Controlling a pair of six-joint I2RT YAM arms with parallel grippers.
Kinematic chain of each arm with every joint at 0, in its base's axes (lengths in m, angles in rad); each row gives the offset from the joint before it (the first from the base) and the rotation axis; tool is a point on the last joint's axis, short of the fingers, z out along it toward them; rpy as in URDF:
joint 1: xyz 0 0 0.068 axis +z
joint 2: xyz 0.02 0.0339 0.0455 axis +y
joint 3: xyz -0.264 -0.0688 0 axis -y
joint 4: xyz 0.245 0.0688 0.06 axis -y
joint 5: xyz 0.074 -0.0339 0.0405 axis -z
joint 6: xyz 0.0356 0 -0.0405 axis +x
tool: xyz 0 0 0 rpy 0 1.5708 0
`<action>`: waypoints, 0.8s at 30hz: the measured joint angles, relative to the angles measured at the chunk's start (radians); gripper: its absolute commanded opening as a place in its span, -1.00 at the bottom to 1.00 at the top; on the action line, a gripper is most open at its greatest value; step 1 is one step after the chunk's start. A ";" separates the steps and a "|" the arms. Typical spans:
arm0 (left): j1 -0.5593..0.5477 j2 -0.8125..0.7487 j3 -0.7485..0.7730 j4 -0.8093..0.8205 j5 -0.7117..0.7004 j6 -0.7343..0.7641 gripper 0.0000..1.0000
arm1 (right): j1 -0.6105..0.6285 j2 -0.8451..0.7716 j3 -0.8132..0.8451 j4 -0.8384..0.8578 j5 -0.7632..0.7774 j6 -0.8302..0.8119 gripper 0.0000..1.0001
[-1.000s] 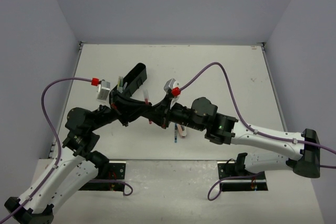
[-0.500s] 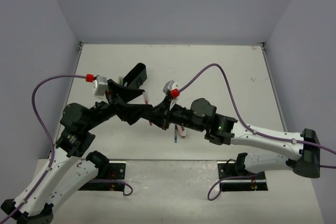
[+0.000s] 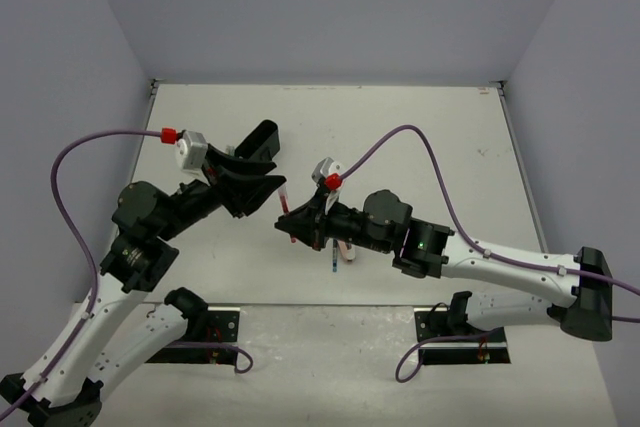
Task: Sort the stationery into containers
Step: Close the pen cap on the pen.
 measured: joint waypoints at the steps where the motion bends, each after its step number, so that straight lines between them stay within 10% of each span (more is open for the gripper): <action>1: 0.000 0.002 0.000 -0.003 0.002 0.001 -0.10 | -0.002 0.000 0.000 -0.006 0.000 0.000 -1.00; 7: 0.000 0.002 0.000 0.001 0.025 0.003 -0.13 | -0.002 0.000 0.000 -0.013 -0.001 -0.001 -1.00; 19: 0.000 -0.003 -0.060 0.073 0.102 -0.015 -0.98 | -0.002 0.000 0.000 -0.045 0.015 -0.007 -1.00; 24: -0.001 0.000 -0.071 0.095 0.118 -0.025 -1.00 | -0.003 0.000 0.003 -0.058 0.020 -0.015 -1.00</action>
